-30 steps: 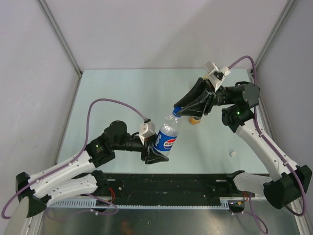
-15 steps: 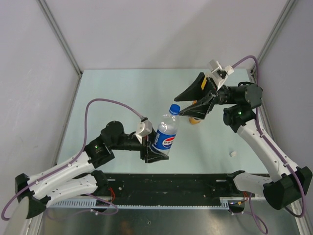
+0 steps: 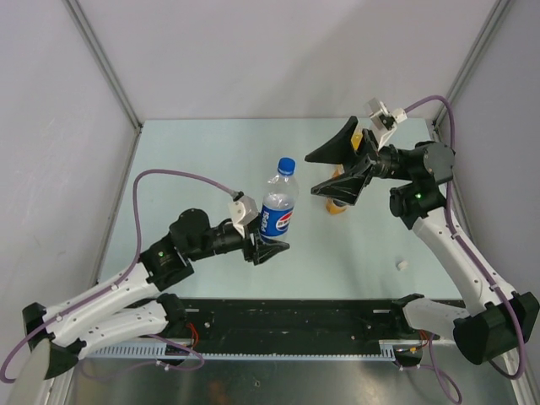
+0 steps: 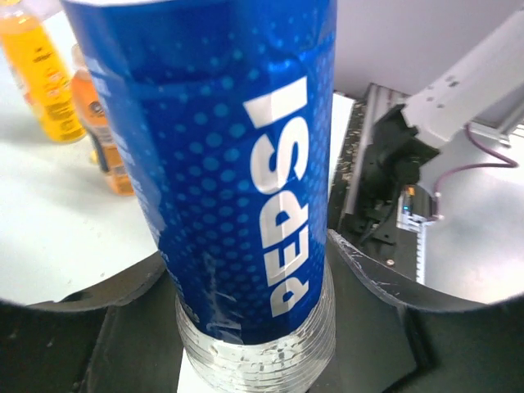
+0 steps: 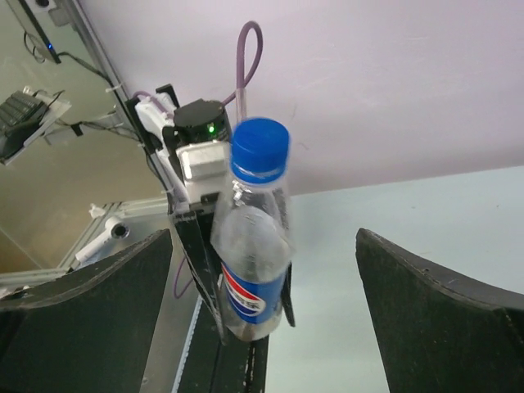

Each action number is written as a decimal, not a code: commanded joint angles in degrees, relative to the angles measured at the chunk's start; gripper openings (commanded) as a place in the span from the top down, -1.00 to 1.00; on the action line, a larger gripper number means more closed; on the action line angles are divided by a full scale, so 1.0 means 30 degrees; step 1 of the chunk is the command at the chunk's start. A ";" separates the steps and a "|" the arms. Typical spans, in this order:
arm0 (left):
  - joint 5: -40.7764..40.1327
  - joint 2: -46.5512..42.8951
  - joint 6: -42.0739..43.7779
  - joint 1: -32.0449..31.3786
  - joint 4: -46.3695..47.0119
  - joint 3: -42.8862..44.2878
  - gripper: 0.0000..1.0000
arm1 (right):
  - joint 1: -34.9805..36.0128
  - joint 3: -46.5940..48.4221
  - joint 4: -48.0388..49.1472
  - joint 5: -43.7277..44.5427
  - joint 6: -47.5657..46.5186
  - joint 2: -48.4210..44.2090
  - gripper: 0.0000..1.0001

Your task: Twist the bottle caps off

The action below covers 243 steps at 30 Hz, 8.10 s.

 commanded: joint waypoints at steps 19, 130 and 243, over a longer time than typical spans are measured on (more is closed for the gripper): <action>-1.0856 0.4043 0.0065 -0.0810 -0.5455 0.3815 1.00 | -0.0414 0.0894 -0.8699 1.1602 -0.0457 -0.0640 -0.99; 0.8114 0.1450 0.0432 -0.0322 0.1631 0.1360 1.00 | 0.0661 0.0101 -0.2608 0.0472 -0.2686 -0.0419 0.60; -2.0990 0.6362 -0.0032 -0.3676 -0.7423 0.4276 1.00 | 0.5566 0.7259 -1.7180 1.7028 -0.5567 0.3778 -0.16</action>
